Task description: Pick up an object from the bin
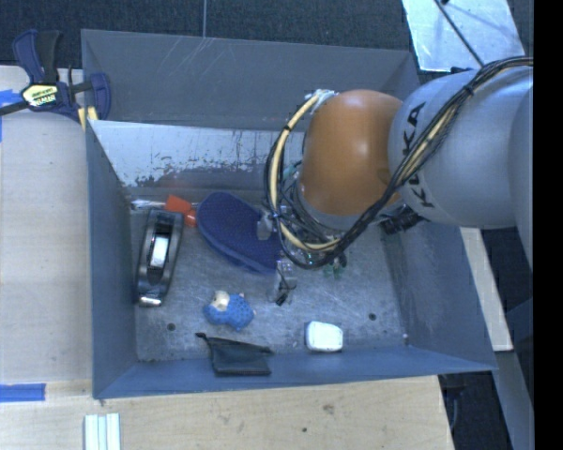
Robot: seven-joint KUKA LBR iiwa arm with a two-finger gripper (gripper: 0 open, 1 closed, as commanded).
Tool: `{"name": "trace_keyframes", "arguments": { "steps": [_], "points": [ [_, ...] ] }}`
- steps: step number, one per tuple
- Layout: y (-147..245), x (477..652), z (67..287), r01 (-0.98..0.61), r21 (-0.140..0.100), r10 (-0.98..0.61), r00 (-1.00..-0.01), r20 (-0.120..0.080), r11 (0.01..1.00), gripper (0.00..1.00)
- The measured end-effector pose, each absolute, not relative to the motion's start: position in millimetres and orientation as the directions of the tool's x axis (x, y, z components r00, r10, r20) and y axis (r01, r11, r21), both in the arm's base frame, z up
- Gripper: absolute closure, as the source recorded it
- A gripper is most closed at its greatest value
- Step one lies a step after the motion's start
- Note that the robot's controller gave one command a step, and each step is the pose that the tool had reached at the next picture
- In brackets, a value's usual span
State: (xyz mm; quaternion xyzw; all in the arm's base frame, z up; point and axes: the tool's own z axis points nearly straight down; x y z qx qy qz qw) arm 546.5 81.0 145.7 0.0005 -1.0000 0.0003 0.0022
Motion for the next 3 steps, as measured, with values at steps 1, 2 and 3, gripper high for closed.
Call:
{"name": "trace_keyframes", "arguments": {
  "steps": [1,2,3],
  "points": [
    [91.8,613.2,69.7,-0.022,0.0,-0.022,-1.0,0.0,1.0,0.0],
    [91.5,613.2,75.8,-0.021,0.0,-0.021,-1.0,0.0,1.0,1.0],
    [93.8,620.1,194.9,-0.004,0.0,-0.004,-1.0,-0.004,1.0,1.0]
  ]
}}
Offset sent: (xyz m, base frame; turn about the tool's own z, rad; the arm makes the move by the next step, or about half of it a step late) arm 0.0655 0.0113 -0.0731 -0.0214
